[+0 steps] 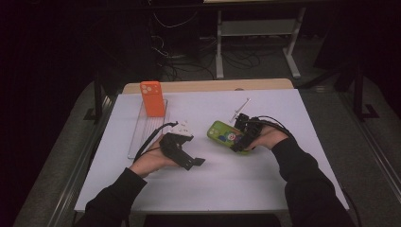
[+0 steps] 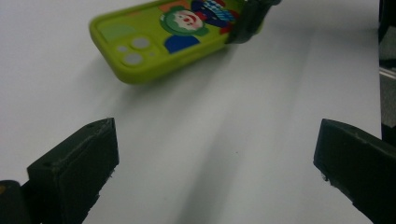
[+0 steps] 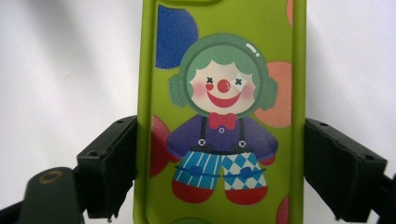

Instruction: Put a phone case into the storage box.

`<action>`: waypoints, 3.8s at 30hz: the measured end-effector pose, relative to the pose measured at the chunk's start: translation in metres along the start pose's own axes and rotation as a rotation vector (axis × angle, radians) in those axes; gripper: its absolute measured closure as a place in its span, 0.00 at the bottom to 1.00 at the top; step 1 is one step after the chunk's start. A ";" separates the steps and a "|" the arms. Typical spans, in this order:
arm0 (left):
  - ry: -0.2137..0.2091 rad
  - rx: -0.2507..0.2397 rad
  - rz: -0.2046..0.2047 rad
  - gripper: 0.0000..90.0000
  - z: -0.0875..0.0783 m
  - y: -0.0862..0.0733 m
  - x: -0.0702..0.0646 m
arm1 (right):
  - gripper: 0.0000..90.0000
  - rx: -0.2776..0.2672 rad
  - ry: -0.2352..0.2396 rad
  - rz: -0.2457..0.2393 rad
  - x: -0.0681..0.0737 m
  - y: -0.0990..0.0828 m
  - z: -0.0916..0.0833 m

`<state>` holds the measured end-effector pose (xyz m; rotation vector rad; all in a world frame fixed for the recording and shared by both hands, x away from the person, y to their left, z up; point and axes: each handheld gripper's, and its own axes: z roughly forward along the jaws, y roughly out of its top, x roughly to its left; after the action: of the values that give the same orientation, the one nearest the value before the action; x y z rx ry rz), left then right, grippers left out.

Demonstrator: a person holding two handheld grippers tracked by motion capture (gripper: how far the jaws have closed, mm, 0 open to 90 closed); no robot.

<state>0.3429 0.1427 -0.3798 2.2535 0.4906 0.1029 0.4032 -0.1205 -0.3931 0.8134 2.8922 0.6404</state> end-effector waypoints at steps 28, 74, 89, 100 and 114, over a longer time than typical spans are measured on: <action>-0.156 0.097 0.254 0.00 0.007 0.032 0.011 | 0.17 0.012 0.155 -0.423 0.049 0.010 -0.022; -0.223 0.206 0.314 0.17 0.026 0.022 0.000 | 0.13 0.010 0.190 -0.489 0.059 0.019 -0.025; -0.043 0.208 0.139 0.17 0.023 0.013 0.002 | 0.06 -0.193 0.084 -0.216 0.028 -0.010 -0.042; 0.075 0.192 -0.002 0.17 0.022 0.012 0.000 | 0.02 -0.299 0.027 0.069 0.026 -0.047 -0.037; 0.159 0.175 -0.085 0.17 0.015 0.004 -0.001 | 0.00 -0.418 -0.094 0.266 0.052 -0.078 -0.019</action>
<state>0.3469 0.1293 -0.3874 2.4027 0.7041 0.2036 0.3174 -0.1612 -0.4054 1.1277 2.4517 1.1461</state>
